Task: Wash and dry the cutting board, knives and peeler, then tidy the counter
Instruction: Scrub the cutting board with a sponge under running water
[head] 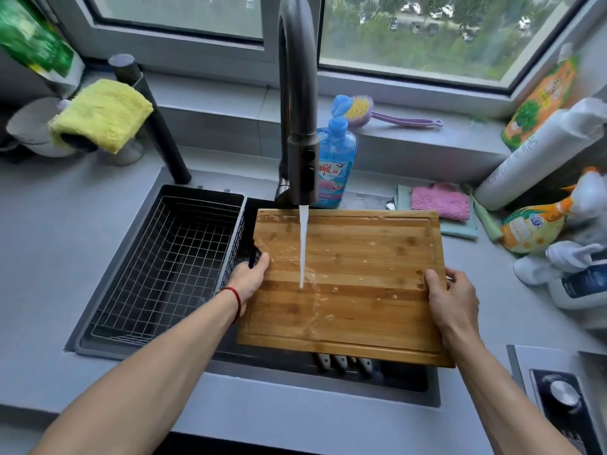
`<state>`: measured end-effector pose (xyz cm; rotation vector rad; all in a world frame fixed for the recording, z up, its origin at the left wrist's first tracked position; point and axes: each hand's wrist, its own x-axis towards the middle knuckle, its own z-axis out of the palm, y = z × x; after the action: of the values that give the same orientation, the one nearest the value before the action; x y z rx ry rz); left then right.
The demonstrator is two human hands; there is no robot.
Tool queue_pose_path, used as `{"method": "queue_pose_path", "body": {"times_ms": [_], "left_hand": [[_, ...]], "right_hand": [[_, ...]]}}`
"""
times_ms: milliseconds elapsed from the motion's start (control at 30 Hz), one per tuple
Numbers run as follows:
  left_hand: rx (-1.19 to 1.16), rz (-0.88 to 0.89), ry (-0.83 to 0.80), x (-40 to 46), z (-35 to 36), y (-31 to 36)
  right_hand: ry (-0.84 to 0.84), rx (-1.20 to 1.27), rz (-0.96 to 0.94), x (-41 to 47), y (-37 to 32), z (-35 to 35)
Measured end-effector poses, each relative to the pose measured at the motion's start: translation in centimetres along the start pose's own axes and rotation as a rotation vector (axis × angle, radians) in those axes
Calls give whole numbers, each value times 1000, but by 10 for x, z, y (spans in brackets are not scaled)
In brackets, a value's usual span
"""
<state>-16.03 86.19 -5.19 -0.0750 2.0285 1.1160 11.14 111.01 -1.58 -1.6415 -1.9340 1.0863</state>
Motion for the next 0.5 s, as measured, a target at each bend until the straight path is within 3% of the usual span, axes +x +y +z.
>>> {"method": "queue_pose_path", "body": {"times_ms": [200,500], "left_hand": [[-11,111,-83,-2,-25,16],[-28,181,-47,-19,-55,31]], "right_hand": [[-29,64,49,-7,3,10],[-163,110,89,-12,1,32]]}}
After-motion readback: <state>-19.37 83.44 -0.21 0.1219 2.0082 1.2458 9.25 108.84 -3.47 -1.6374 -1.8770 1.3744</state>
